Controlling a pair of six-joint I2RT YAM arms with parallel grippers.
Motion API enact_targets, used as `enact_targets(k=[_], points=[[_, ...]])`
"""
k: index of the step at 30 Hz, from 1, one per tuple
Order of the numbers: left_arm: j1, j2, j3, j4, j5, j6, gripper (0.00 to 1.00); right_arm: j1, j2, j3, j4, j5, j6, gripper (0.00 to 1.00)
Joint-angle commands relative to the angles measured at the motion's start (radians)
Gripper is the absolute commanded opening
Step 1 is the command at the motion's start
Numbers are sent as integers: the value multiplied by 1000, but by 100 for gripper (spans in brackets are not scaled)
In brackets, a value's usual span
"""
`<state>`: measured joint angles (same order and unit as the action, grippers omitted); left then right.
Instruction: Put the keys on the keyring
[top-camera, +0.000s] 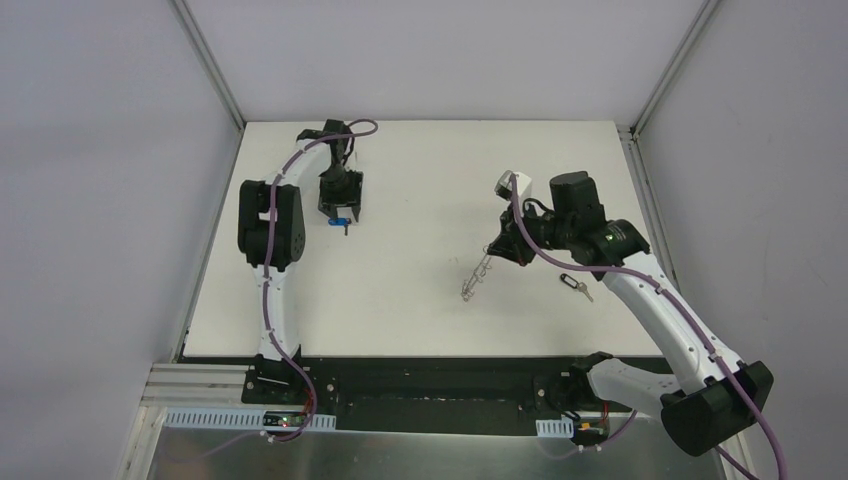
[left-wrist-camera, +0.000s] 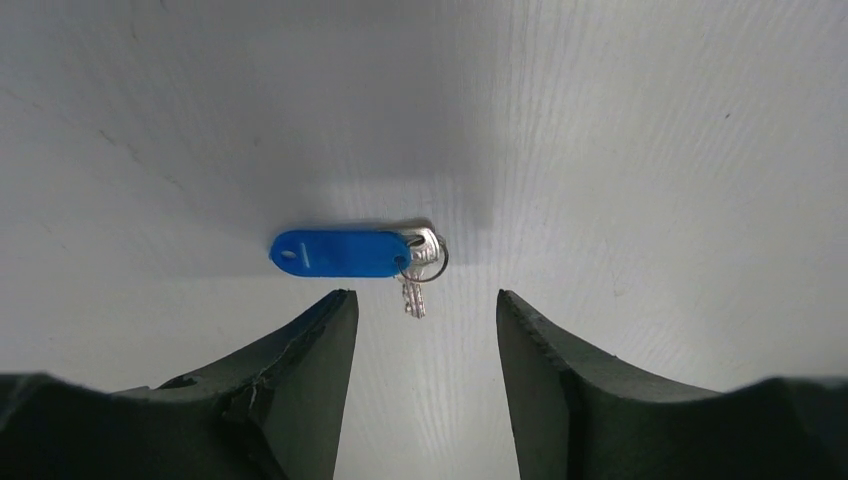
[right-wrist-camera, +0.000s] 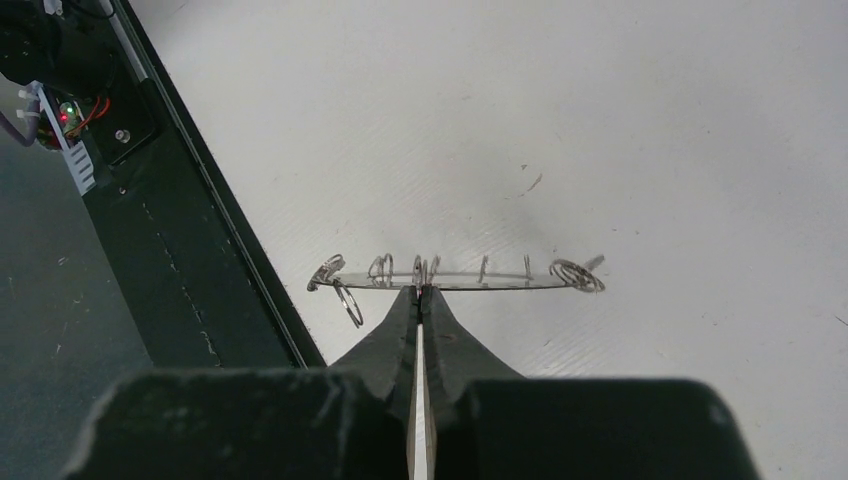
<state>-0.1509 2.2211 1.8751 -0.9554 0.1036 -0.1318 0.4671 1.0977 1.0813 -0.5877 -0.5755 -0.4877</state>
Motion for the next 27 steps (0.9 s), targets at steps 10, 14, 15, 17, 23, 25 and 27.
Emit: enact_targets(k=[10, 14, 15, 17, 23, 25, 27], points=[[-6, -245, -345, 443, 120, -192, 56, -51, -38, -25, 36, -88, 10, 0], [-4, -229, -347, 470, 99, -232, 56, -64, -58, -36, 34, -95, 12, 0], [-4, -218, -337, 459, 98, -235, 56, -65, -62, -39, 34, -95, 12, 0], [-4, -201, -328, 448, 88, -247, 55, -69, -67, -45, 37, -99, 12, 0], [-4, -214, -397, 453, 73, -268, 54, -74, -74, -47, 36, -100, 12, 0], [-4, -230, -437, 460, 66, -270, 54, -75, -75, -49, 37, -101, 12, 0], [-4, -243, -469, 466, 59, -269, 54, -79, -76, -52, 41, -103, 14, 0]])
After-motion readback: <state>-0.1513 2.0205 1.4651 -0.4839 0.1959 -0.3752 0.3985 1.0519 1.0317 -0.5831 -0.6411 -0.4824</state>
